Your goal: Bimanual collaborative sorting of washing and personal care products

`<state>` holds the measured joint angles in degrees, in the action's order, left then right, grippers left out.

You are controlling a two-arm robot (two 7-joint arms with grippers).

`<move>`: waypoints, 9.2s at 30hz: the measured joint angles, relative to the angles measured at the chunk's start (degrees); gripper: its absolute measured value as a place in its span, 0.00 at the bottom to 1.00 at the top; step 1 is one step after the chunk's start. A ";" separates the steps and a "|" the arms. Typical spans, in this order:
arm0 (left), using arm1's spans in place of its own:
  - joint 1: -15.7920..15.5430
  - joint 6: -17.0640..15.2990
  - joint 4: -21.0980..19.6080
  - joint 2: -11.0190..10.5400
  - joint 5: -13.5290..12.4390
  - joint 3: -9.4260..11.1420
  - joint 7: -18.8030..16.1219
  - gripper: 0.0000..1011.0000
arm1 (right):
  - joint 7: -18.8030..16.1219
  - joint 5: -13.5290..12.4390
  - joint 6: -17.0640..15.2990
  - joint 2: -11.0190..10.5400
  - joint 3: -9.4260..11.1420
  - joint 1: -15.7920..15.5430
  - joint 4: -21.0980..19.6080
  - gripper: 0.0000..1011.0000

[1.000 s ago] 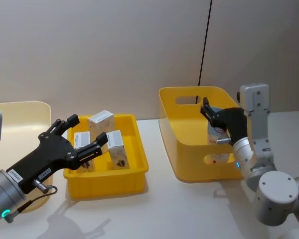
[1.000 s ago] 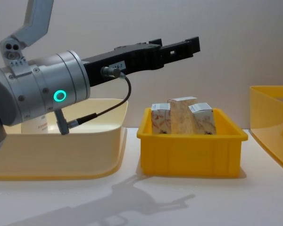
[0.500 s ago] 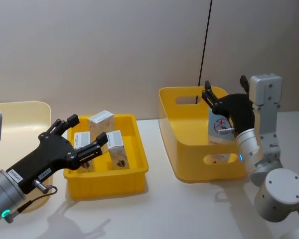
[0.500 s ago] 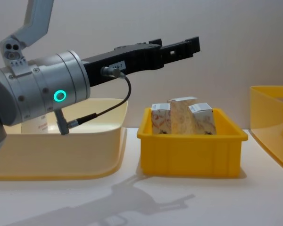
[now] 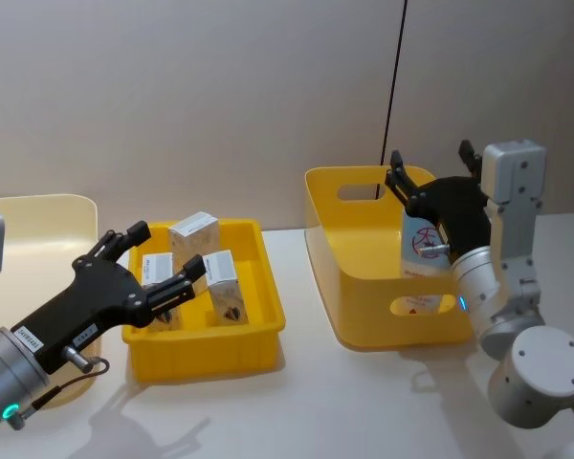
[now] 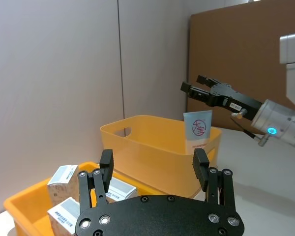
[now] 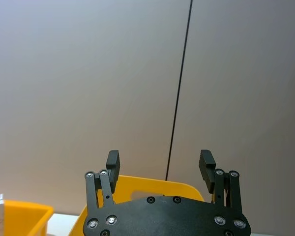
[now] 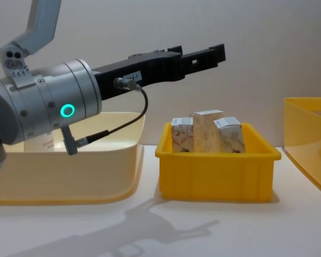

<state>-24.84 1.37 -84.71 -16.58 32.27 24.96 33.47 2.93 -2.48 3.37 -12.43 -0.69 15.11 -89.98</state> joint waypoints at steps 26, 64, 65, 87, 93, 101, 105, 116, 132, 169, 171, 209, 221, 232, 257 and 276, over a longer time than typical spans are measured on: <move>5.95 -1.18 -4.48 -2.83 -10.96 0.59 -17.32 0.99 | -5.37 -11.08 -4.22 -5.48 -9.73 -12.63 -8.89 0.99; 11.26 -2.20 -8.48 -5.32 -20.79 1.09 -32.85 0.99 | -6.92 -14.00 -5.31 -6.88 -12.20 -15.95 -11.24 0.99; 11.26 -2.20 -8.47 -5.31 -20.80 1.09 -32.85 0.99 | -7.06 -13.99 -5.30 -6.88 -12.18 -15.93 -11.21 0.99; 11.25 -2.16 -8.47 -5.31 -20.79 1.06 -32.85 0.99 | -11.56 -14.61 -7.12 -6.85 -12.78 -10.68 -7.46 0.99; 11.25 -2.16 -8.47 -5.31 -20.79 1.07 -32.84 0.99 | -12.45 -14.02 -7.87 -6.65 -13.43 -8.82 -6.13 0.99; 11.25 -2.16 -8.47 -5.31 -20.79 1.07 -32.85 0.99 | -13.09 -12.22 -9.77 -5.98 -15.09 -6.05 -4.19 0.99; 11.25 -2.15 -8.47 -5.31 -20.79 1.07 -32.85 0.99 | -13.11 -11.34 -10.79 -5.51 -15.83 -4.96 -3.49 0.99; 11.25 -2.16 -8.46 -5.31 -20.79 1.07 -32.84 0.99 | -11.01 -8.30 -13.59 -3.54 -17.47 -3.02 -2.04 0.99; 11.25 -2.16 -8.47 -5.31 -20.78 1.07 -32.85 0.99 | -5.57 -4.60 -16.84 0.99 -18.80 -1.33 0.07 0.99; 11.25 -2.16 -8.47 -5.31 -20.79 1.07 -32.85 0.99 | 1.83 2.26 -23.49 7.17 -20.66 2.52 4.67 0.99; 11.25 -2.16 -8.47 -5.31 -20.79 1.07 -32.84 0.99 | 1.95 2.63 -23.63 7.42 -20.74 2.96 5.16 0.99; 11.25 -2.16 -8.46 -5.31 -20.79 1.07 -32.84 0.99 | 2.54 4.80 -24.23 8.80 -21.21 5.48 8.47 0.45; 11.25 -2.16 -8.46 -5.31 -20.79 1.07 -32.84 0.99 | 2.52 5.06 -20.50 8.40 -20.59 4.75 7.61 0.45; 11.25 -2.16 -8.47 -5.31 -20.79 1.06 -32.84 0.99 | 2.52 5.33 -13.22 7.44 -19.47 3.84 5.87 0.45; 11.25 -2.16 -8.46 -5.31 -20.79 1.06 -32.84 0.99 | 5.34 5.48 3.72 4.21 -12.01 -1.12 -2.74 0.45; 11.25 -2.16 -8.47 -5.31 -20.79 1.06 -32.84 0.99 | 8.52 6.01 2.83 3.26 -6.45 -9.52 -10.45 0.45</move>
<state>-13.59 -0.80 -93.17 -21.89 11.48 26.02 0.63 11.45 3.53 6.20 -9.18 -7.14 5.59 -100.43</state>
